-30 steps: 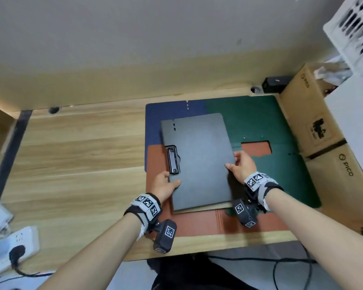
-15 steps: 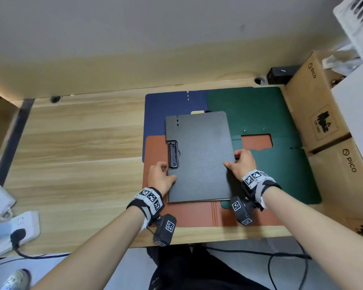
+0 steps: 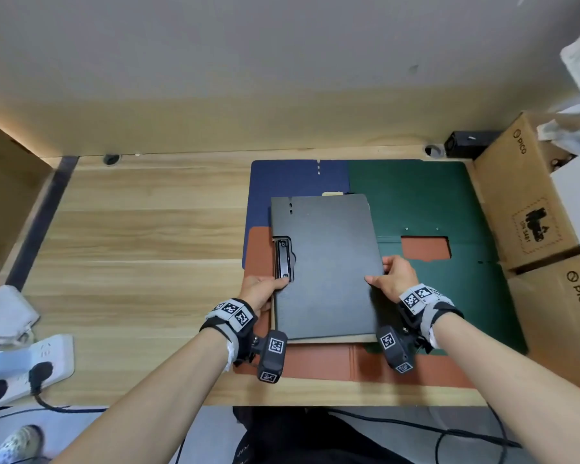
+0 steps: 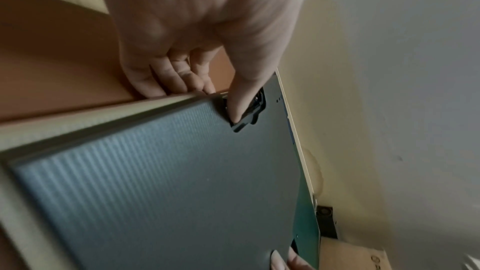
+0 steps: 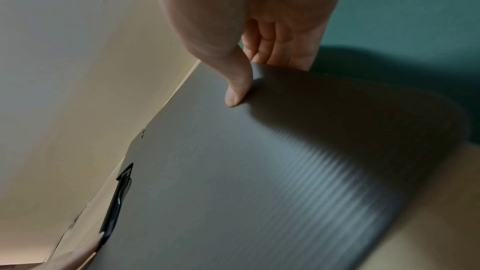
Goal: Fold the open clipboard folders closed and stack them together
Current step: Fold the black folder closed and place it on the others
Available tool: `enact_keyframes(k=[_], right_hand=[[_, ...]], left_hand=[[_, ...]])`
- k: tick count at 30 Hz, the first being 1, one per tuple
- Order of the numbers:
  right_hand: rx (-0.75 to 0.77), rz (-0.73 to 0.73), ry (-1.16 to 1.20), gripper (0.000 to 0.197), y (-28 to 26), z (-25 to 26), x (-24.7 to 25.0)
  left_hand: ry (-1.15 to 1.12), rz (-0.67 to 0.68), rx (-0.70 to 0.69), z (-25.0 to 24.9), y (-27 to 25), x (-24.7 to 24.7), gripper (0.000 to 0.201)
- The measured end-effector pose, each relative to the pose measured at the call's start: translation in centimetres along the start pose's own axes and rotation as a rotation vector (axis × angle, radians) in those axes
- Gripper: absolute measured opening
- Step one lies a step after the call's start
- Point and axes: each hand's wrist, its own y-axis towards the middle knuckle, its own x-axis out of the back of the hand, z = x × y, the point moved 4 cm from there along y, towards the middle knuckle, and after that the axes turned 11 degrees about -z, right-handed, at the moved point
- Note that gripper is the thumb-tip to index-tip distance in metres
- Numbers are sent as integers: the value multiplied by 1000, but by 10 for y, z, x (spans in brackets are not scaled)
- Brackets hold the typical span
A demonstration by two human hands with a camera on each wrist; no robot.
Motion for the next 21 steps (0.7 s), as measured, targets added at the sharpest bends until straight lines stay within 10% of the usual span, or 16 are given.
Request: enact_keyframes(k=[4, 7, 21], right_hand=[[30, -5, 40, 43, 2, 26, -10], [58, -7, 68, 43, 0, 53, -23], [80, 97, 127, 71, -19, 191, -157]], left_hand=[[-59, 20, 18, -9, 3, 20, 15], [-90, 2, -11, -18, 12, 44, 52], [35, -134, -185, -67, 106, 207, 63]])
